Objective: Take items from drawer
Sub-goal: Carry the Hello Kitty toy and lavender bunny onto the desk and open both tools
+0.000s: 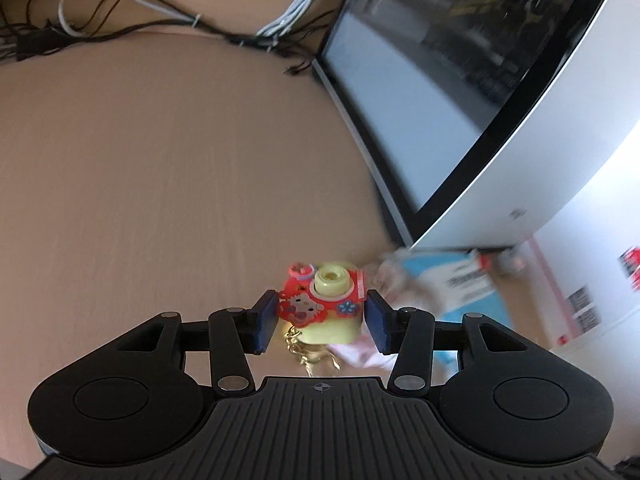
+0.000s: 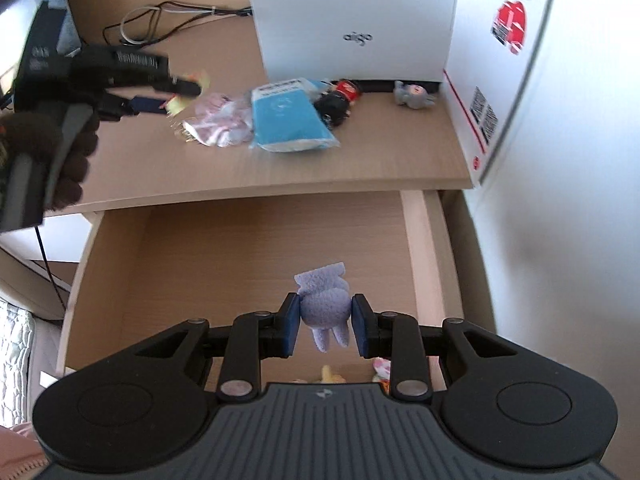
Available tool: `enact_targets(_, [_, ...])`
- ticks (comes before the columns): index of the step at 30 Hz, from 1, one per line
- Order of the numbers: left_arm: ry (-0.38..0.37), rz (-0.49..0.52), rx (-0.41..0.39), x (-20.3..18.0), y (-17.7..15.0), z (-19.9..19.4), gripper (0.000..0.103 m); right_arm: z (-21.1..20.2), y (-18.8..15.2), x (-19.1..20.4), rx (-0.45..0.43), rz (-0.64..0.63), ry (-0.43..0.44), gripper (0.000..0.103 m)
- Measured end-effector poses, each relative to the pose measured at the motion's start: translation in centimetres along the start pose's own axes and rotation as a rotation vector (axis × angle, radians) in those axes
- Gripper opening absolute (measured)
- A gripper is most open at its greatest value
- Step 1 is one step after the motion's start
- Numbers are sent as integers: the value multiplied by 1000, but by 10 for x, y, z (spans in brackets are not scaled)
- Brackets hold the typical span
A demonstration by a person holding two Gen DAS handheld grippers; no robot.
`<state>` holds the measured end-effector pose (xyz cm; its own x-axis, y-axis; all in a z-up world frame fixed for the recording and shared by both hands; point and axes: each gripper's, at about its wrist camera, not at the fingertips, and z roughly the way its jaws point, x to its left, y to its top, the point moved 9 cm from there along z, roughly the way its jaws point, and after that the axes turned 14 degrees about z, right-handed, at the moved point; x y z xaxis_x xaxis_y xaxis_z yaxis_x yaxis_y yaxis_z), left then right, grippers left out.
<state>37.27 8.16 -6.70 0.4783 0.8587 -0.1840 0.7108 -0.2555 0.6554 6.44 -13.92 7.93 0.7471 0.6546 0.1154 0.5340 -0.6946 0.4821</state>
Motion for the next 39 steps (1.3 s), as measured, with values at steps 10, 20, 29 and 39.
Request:
enact_targets(10, [85,113,-108,10,-3,-44,50,24,35,-2,-9,32,14,27])
enact_targets(20, [3,164,-72,-14,-50,-100,50,51,147,8,-191,25,-7,29])
enact_targets(29, [-203,232,313,-62,-144,-80,50,45,99,3,-110,67,36,66])
enact_targets(39, [-447,458,458,-154,-172,-17,50,45,34,-19,100,190,72,66])
